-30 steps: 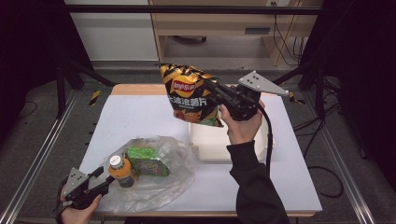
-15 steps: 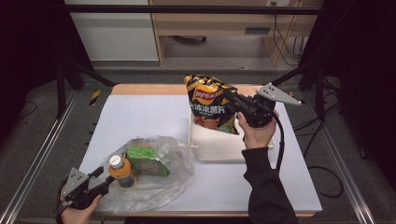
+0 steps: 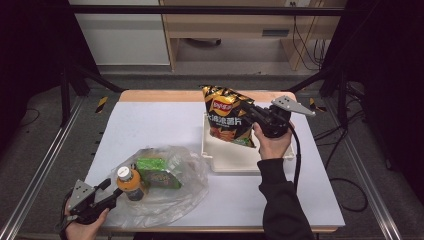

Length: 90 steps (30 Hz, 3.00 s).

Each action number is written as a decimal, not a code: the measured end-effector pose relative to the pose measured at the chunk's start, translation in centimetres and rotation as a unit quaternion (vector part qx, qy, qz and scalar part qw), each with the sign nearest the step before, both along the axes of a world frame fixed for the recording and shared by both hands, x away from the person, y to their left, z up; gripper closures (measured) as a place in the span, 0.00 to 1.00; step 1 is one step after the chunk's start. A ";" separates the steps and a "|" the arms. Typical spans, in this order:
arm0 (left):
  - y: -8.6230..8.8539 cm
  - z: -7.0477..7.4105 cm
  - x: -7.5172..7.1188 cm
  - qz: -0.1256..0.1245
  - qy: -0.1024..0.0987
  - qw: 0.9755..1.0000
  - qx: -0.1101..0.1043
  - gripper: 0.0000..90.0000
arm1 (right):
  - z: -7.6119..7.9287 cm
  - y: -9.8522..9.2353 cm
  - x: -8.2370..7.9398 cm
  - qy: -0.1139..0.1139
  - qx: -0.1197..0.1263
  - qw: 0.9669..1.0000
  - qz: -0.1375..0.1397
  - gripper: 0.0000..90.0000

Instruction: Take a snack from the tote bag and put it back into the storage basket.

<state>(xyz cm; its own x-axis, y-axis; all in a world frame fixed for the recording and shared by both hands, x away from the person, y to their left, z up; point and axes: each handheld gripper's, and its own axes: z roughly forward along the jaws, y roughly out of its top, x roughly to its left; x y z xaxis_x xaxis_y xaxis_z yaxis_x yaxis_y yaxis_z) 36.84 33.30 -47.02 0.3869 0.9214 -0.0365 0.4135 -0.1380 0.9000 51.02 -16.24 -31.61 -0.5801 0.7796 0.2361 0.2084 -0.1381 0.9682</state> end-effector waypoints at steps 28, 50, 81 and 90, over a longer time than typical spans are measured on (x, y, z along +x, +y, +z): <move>0.1 0.0 0.0 -0.001 0.000 1.000 0.000 0.49 | -6.1 1.2 4.7 0.058 -0.002 0.998 -0.019 0.97; 0.0 -0.1 0.0 -0.001 0.001 1.000 0.000 0.49 | -7.7 0.5 6.7 0.077 -0.058 0.991 -0.095 0.58; 0.1 0.0 0.0 0.003 -0.002 1.000 -0.003 0.49 | -11.7 0.7 3.5 0.150 -0.127 0.975 -0.103 0.99; 0.1 0.0 0.0 0.002 -0.002 1.000 -0.004 0.49 | -12.9 0.2 5.4 0.136 -0.094 0.979 -0.123 0.98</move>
